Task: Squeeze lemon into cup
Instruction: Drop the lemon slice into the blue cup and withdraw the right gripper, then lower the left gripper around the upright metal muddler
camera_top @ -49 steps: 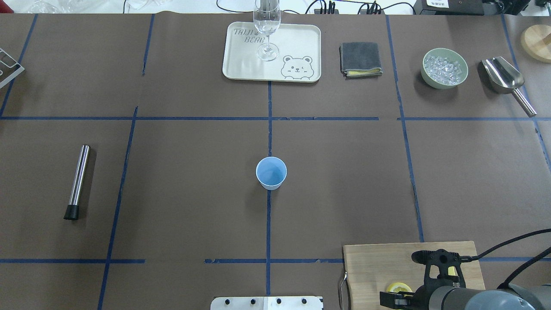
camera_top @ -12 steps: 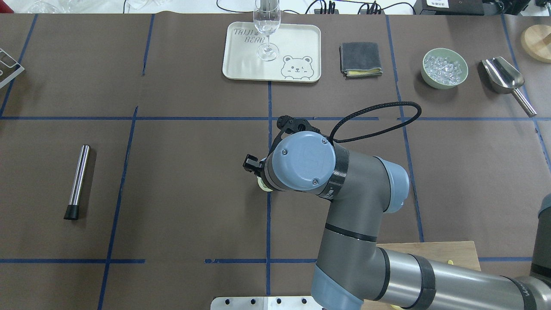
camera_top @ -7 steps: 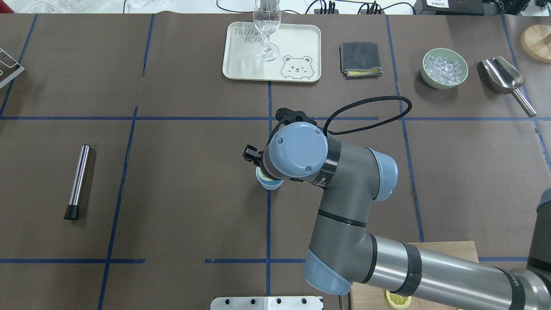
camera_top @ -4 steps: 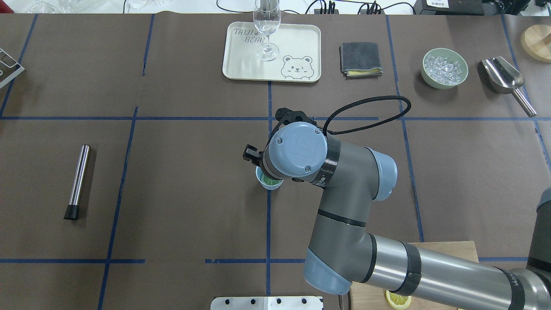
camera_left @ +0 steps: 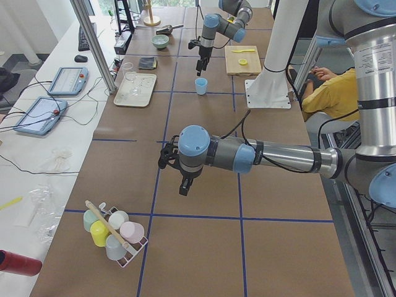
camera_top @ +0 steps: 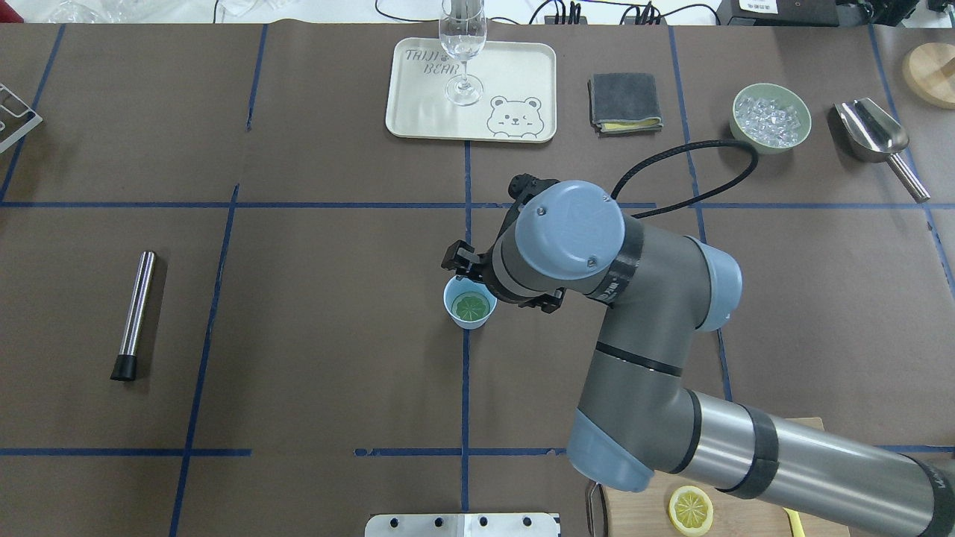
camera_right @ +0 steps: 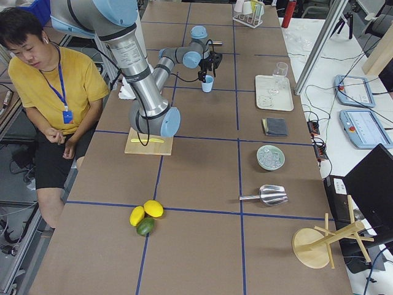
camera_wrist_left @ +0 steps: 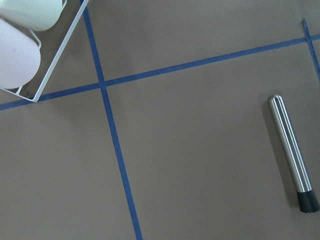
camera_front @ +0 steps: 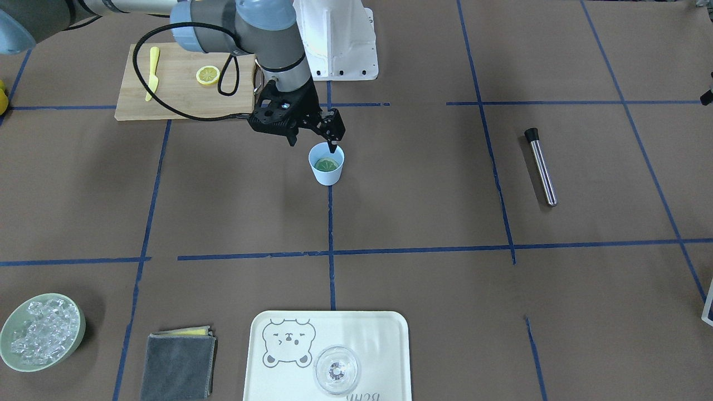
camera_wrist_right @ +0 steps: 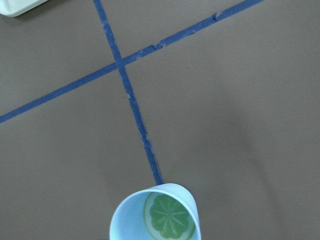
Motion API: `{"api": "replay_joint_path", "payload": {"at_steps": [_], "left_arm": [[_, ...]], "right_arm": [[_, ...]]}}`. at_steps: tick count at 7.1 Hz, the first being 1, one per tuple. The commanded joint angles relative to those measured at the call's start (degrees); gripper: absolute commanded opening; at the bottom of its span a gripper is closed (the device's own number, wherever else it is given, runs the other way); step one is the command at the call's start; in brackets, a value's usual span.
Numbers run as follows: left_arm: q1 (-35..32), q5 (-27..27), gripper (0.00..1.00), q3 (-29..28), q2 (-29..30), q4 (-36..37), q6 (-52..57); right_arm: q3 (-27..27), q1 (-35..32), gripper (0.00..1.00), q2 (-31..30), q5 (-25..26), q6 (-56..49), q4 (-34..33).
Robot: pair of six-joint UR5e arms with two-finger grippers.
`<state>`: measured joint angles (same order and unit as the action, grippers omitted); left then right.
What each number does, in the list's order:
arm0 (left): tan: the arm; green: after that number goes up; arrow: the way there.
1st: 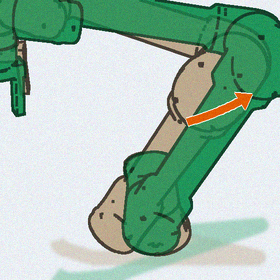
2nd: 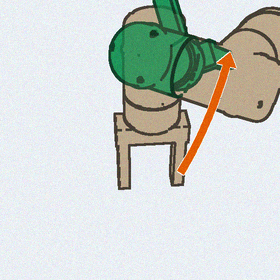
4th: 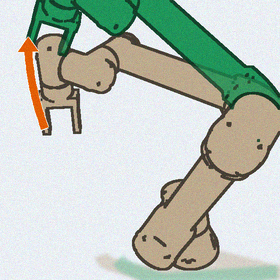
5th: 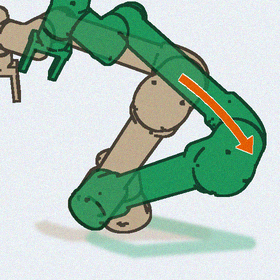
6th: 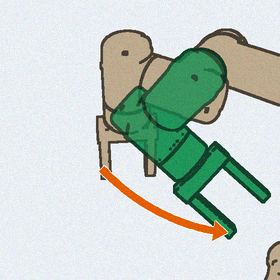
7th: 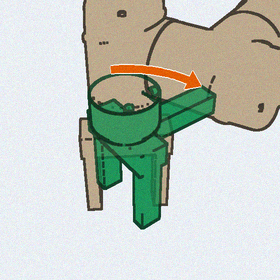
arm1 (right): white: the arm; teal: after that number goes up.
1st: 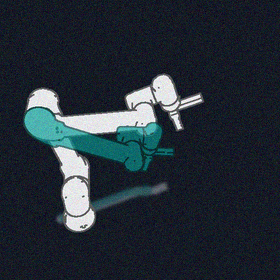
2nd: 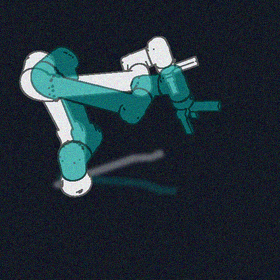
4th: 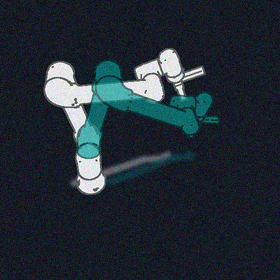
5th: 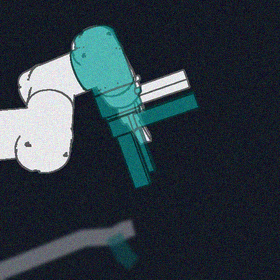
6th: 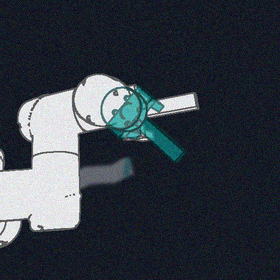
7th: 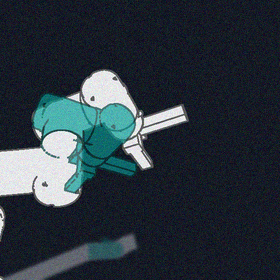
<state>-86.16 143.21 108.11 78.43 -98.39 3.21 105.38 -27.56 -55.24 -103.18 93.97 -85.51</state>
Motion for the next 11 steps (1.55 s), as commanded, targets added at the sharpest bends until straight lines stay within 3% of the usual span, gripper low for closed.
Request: {"api": "replay_joint_path", "payload": {"at_steps": [1, 3, 4, 5, 7, 8, 9, 11], "left_arm": [[13.31, -0.65, 1.0, -1.23, 0.66, -15.7, -14.46], [19.18, -2.14, 1.0, -1.93, 0.84, -23.41, -31.35], [23.02, -9.37, 1.0, -1.59, 1.71, -23.78, -42.39], [25.32, -12.32, 0.98, -2.02, 3.99, -23.35, -47.72], [29.18, -12.78, 0.98, -4.9, 6.62, -23.08, -54.84], [32.08, -12.87, 0.95, -8.67, 10.73, -22.99, -59.15], [33.68, -13.22, 0.86, -10.53, 11.73, -22.82, -64.24], [38.51, -19.77, 0.85, -11.95, 12.45, -22.73, -64.56]], "right_arm": [[9.55, -4.85, 1.0, -10.63, -5.78, -8.15, 0.08], [13.0, -10.56, 1.0, -17.76, -9.74, -15.79, 0.34], [13.36, -13.72, 1.0, -20.93, -12.37, -20.44, 0.43], [13.89, -16.54, 1.0, -24.0, -13.79, -25.89, 0.43], [13.89, -21.29, 1.0, -27.97, -15.99, -34.42, 0.43], [13.8, -23.75, 1.0, -29.99, -17.04, -38.55, 0.43], [13.8, -24.64, 1.0, -30.97, -17.4, -40.51, 0.43], [13.54, -24.74, 1.0, -33.07, -18.19, -40.62, 4.54]]}}
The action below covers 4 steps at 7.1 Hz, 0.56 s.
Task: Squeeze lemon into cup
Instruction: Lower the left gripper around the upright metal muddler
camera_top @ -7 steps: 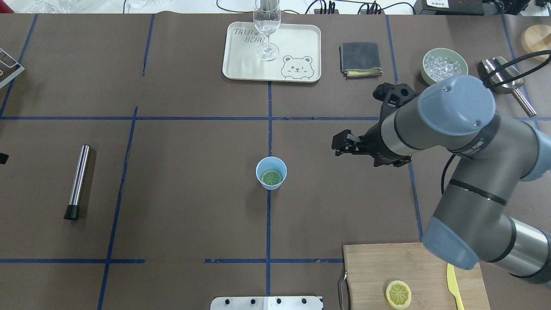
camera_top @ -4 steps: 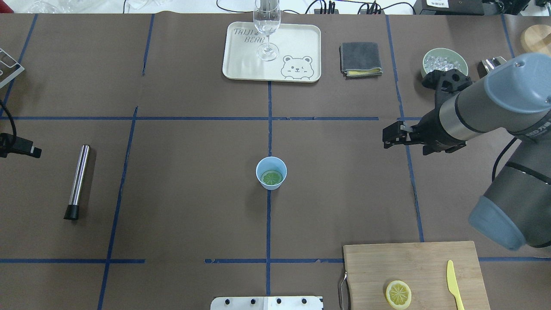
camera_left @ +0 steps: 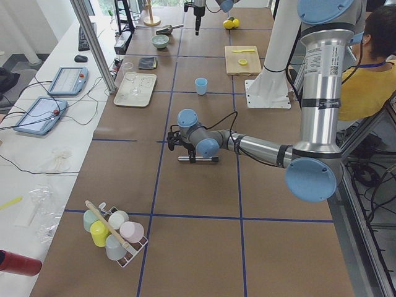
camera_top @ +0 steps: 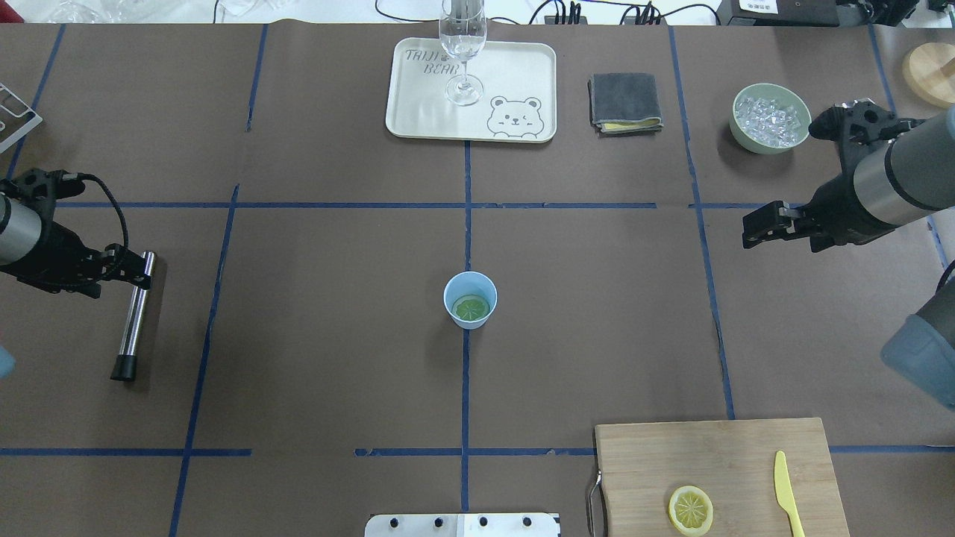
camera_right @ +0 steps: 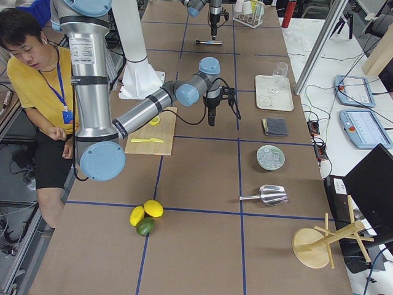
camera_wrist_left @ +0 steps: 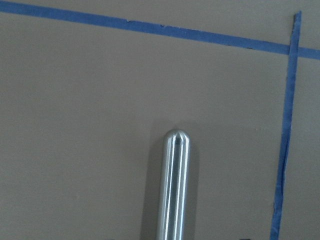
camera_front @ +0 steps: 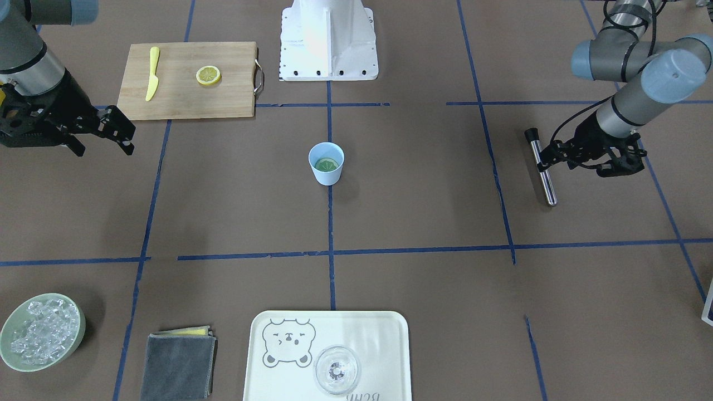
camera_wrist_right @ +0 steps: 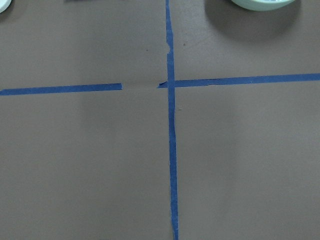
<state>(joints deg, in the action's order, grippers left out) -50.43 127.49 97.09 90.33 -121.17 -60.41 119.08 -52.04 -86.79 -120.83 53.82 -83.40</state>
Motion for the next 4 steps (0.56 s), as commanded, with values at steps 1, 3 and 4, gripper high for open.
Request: {"api": "replay_joint_path", "payload": {"at_steps": [1, 3, 4], "left_arm": [[3.06, -4.87, 0.81, -1.02, 0.55, 0.05, -0.68], [4.46, -5.05, 0.75, -1.9, 0.9, 0.05, 1.07], [4.47, -5.05, 0.74, -2.51, 1.25, 0.05, 2.56]], "right_arm": [[-0.25, -0.25, 1.0, -2.06, -0.98, -0.38, 2.8], [-0.34, -0.17, 1.0, -2.15, -1.08, -0.29, 2.89], [-0.34, -0.17, 1.0, -2.06, -1.34, -0.2, 2.8]]}}
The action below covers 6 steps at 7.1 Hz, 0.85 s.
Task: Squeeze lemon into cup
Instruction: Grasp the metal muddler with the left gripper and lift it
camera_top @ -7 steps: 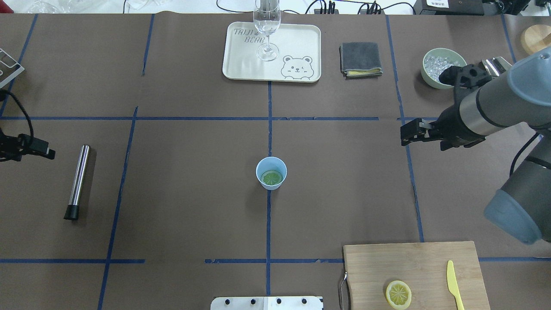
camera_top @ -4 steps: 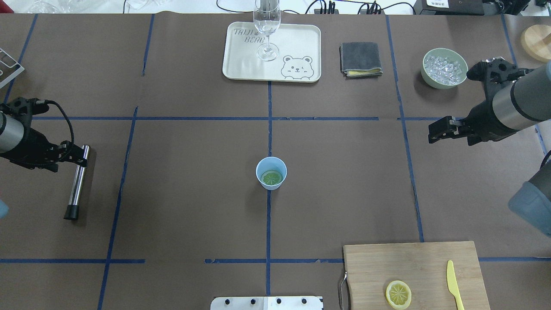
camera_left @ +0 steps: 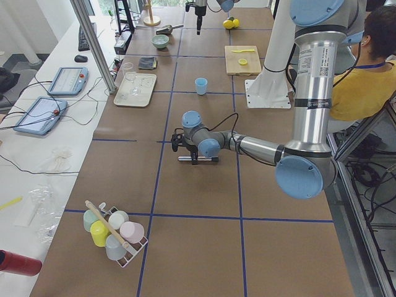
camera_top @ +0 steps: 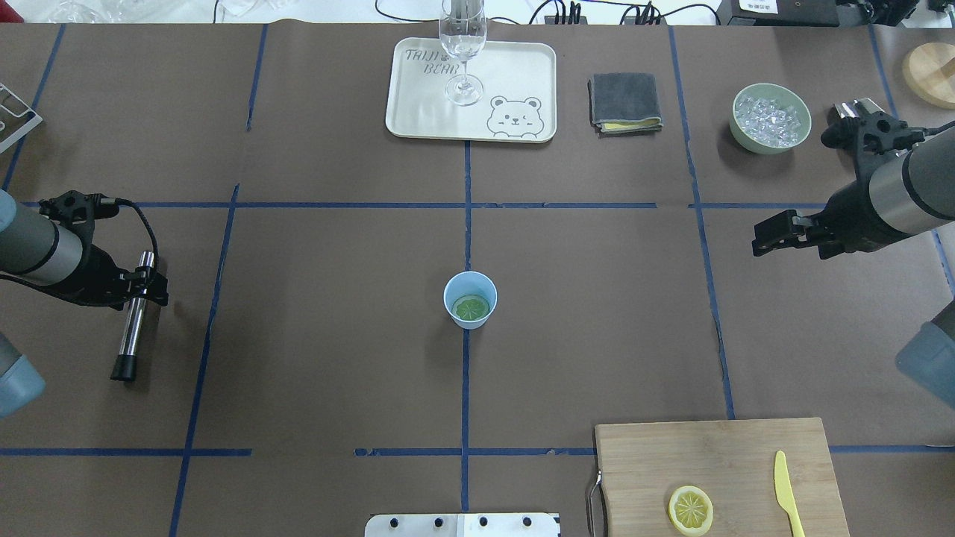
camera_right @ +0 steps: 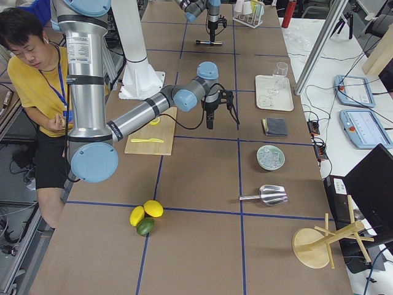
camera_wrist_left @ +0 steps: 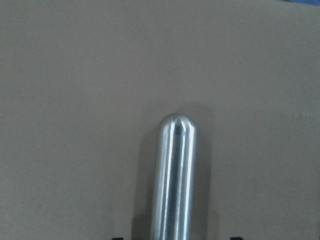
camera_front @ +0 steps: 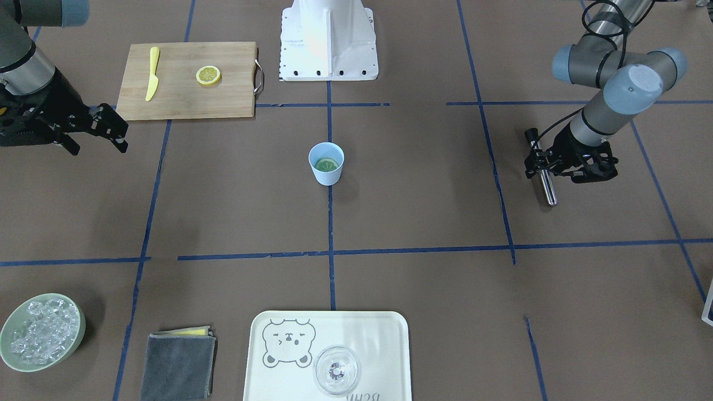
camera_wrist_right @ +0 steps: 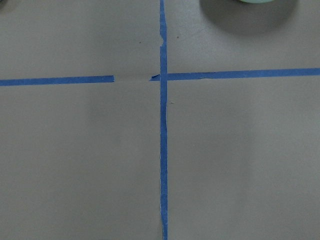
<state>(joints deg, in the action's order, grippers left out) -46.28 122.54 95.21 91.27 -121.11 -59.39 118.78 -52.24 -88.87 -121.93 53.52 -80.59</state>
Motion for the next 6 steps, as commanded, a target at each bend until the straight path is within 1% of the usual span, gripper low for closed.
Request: {"api": "replay_joint_path", "payload": {"at_steps": [1, 2, 3, 4, 6], "left_arm": [[0.4, -0.11, 0.65, -0.73, 0.31, 0.0, 1.82], [0.4, -0.02, 0.08, -0.64, 0.22, 0.0, 2.61], [0.4, -0.02, 0.0, -0.47, 0.31, 0.0, 2.79], [0.4, 0.06, 0.0, 0.06, 0.31, 0.0, 2.97], [-0.21, -0.11, 0.0, 2.86, 0.22, -0.09, 3.93]], "right_arm": [[0.14, 0.04, 1.0, 0.1, -0.5, 0.1, 0.08], [0.14, 0.04, 1.0, 0.1, -0.67, 0.18, 0.08], [0.14, 0.04, 1.0, 0.19, -0.67, 0.27, 0.08], [0.14, 0.04, 1.0, 0.28, -0.67, 0.36, 0.08], [-0.21, 0.12, 1.0, 0.28, -0.59, 0.45, 0.08]]}}
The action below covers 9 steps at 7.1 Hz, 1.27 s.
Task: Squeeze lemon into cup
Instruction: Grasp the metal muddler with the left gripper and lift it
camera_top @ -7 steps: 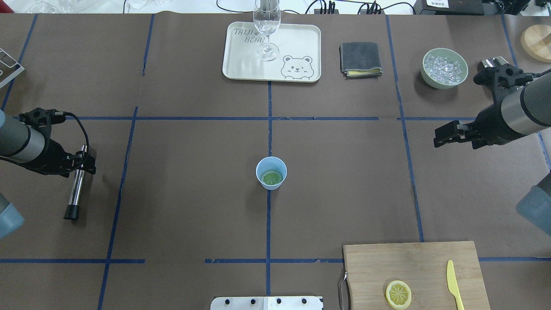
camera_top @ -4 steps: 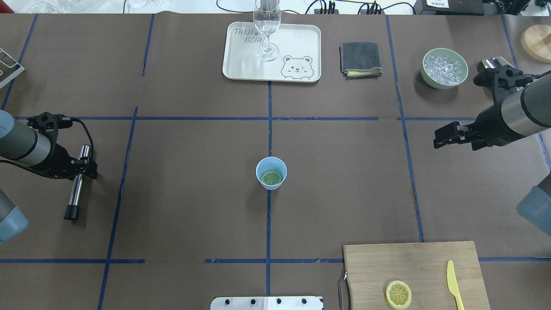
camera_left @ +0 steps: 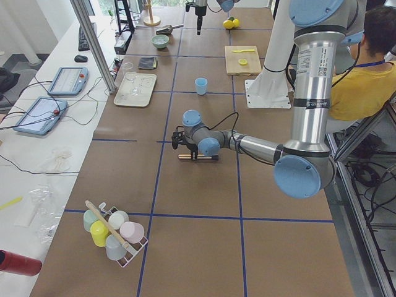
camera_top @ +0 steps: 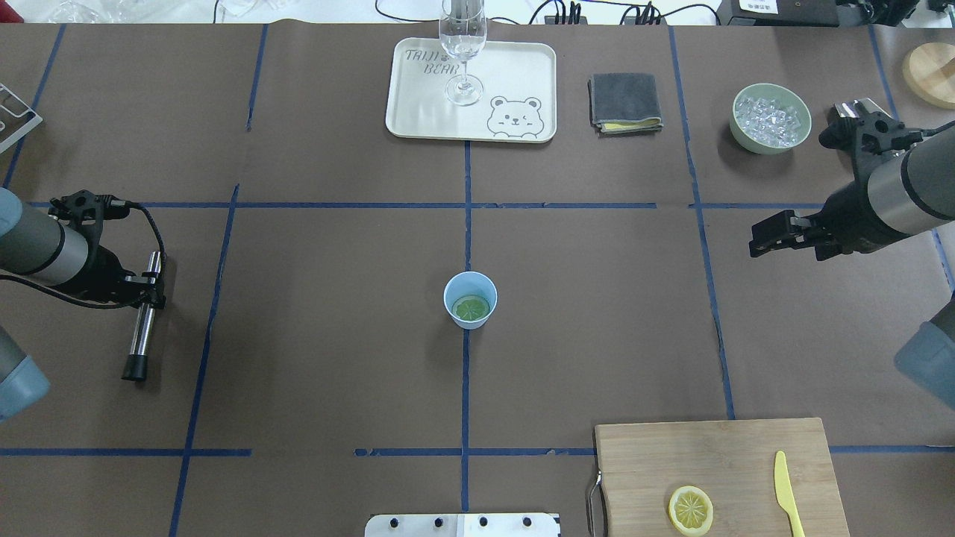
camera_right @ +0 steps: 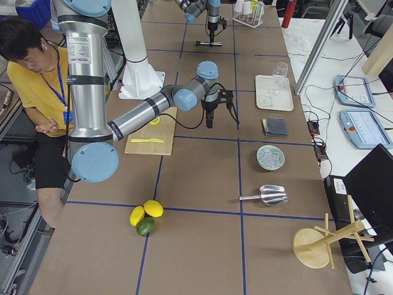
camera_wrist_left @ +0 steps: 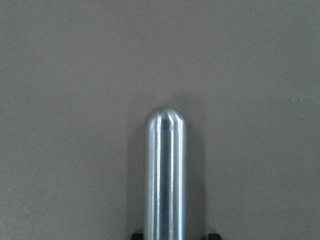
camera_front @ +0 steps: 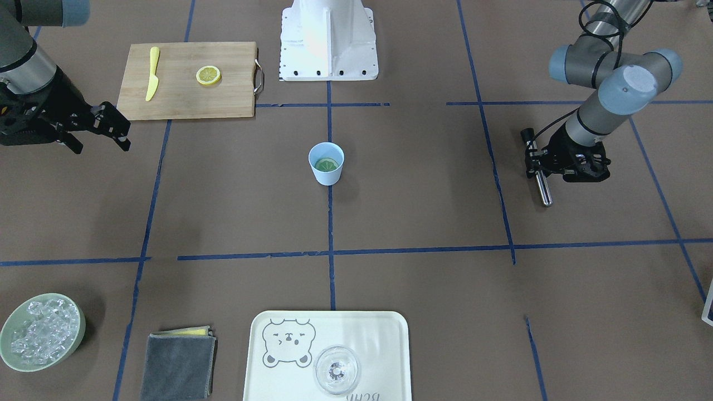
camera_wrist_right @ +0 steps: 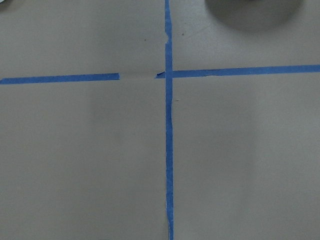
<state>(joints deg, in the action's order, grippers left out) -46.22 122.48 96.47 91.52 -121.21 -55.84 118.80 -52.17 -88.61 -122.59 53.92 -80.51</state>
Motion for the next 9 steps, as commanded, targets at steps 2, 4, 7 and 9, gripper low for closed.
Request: {"api": "replay_joint_path", "payload": {"at_steps": [2, 4, 7, 9], "left_arm": [[0.17, -5.82, 0.0, 1.88, 0.15, 0.0, 0.39], [0.17, -6.11, 0.0, 10.69, 0.67, 4.88, 0.21], [0.25, -14.84, 0.0, 24.42, 8.56, 6.86, -0.41], [1.92, -20.43, 0.0, 26.4, 15.15, 8.26, -6.87]], "right_arm": [[-1.02, 0.05, 1.0, -0.16, 0.07, 0.05, 0.0], [-1.12, 0.05, 1.0, 0.02, 0.07, 0.05, 0.0], [-0.94, -0.12, 1.0, 0.28, 0.07, -0.04, 0.0], [-0.85, -0.3, 1.0, 0.28, 0.15, -0.04, 0.09]]}}
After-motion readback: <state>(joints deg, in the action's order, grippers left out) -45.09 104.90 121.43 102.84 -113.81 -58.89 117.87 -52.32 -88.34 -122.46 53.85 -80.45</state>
